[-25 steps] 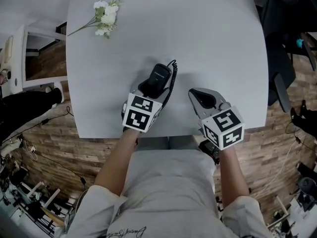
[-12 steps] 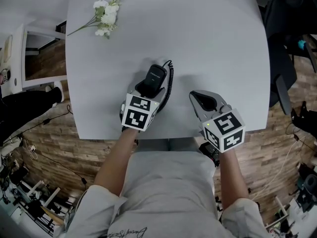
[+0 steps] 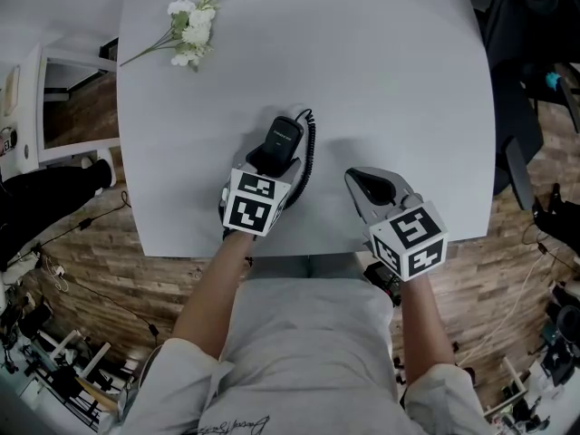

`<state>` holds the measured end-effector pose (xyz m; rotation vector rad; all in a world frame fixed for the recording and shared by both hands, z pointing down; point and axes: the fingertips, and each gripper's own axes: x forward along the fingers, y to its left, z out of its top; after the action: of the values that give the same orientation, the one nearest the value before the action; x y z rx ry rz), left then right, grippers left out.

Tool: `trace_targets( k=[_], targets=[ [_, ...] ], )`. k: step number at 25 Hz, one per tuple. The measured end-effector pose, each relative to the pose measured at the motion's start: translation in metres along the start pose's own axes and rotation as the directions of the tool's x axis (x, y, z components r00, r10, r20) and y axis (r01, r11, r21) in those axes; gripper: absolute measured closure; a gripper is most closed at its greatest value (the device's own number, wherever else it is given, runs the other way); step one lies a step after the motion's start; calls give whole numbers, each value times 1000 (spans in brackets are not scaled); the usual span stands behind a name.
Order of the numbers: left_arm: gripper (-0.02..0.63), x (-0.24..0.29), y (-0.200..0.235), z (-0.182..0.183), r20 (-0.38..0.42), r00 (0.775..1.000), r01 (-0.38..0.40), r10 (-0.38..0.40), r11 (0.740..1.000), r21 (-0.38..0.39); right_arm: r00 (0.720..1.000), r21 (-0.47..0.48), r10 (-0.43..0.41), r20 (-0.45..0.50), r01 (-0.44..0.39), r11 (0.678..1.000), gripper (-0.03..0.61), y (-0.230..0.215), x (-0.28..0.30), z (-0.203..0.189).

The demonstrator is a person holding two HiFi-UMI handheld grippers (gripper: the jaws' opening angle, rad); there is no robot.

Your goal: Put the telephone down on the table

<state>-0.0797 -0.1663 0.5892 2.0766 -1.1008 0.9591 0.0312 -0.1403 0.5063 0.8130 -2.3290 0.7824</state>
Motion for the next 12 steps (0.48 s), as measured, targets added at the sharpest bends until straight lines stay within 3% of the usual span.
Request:
trace_targets(
  k=[12],
  targets=[
    [316, 10, 0, 2, -12, 1000, -1, 1, 1000, 17, 1000, 10, 6, -9, -5, 1000, 572, 0, 3, -3]
  ],
)
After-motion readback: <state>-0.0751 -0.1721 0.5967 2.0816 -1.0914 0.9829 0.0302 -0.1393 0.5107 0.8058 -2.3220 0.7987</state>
